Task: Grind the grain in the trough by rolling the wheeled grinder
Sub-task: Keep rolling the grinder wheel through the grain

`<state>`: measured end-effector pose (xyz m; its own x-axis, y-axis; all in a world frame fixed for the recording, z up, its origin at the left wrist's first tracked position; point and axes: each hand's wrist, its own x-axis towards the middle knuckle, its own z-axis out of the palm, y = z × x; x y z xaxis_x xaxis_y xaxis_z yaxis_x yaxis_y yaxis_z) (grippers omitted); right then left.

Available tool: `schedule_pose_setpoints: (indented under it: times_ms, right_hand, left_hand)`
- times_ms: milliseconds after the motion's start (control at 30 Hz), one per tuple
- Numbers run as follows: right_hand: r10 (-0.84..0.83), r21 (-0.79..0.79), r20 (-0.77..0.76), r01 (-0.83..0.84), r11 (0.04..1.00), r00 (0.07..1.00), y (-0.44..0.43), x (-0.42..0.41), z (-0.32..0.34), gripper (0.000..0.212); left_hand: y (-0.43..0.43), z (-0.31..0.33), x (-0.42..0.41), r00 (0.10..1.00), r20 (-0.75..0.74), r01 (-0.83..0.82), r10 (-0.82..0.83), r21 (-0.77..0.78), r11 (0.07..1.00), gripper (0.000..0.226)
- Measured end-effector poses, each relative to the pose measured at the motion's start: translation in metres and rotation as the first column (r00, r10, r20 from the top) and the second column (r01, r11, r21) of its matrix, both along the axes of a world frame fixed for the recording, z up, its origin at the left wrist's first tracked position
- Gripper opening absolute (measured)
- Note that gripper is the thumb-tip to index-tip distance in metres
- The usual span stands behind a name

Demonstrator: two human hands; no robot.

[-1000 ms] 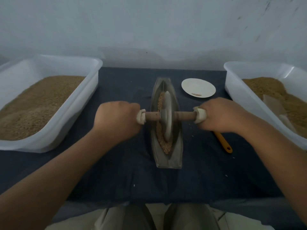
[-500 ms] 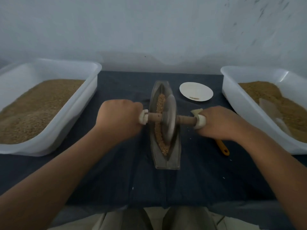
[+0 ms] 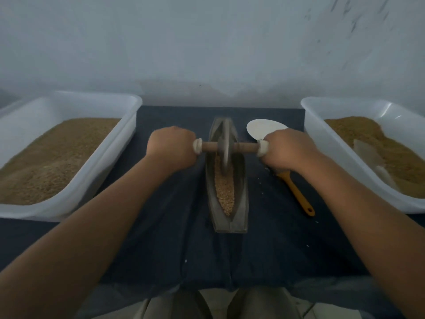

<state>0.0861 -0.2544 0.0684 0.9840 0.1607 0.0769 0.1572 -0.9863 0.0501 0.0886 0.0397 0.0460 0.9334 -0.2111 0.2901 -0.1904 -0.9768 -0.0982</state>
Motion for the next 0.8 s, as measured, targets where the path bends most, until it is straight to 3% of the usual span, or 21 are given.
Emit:
schedule_pose_setpoints:
  times_ms: [100,200,267,433,567,800]
  right_hand:
    - [0.104,0.019,-0.004,-0.104,0.994,0.995,-0.013,-0.045,-0.004,0.041]
    - [0.143,0.075,0.022,-0.145,0.987,0.989,-0.017,-0.068,-0.005,0.044]
    - [0.101,0.037,0.012,-0.102,0.994,0.995,-0.011,-0.057,-0.006,0.039]
    - [0.061,0.008,0.180,-0.063,0.998,0.982,0.009,0.002,0.004,0.028]
    - [0.058,-0.047,0.120,-0.053,0.998,0.991,0.014,0.006,0.018,0.025]
    - [0.163,0.067,-0.127,-0.156,0.986,0.978,-0.016,-0.069,0.010,0.038]
  left_hand:
    - [0.014,-0.021,-0.058,0.989,0.137,0.056,-0.058,0.020,0.998,0.037]
    - [0.021,-0.024,-0.079,0.963,0.249,0.096,-0.105,0.049,0.994,0.040]
    - [0.019,-0.027,-0.062,0.982,0.171,0.079,-0.084,0.035,0.996,0.037]
    - [0.001,-0.013,0.018,0.999,0.014,-0.045,0.046,-0.086,0.995,0.028]
    - [0.004,-0.014,0.012,1.000,-0.016,-0.028,0.026,-0.132,0.991,0.036]
    - [0.026,-0.029,-0.077,0.937,0.307,0.197,-0.167,-0.068,0.978,0.037]
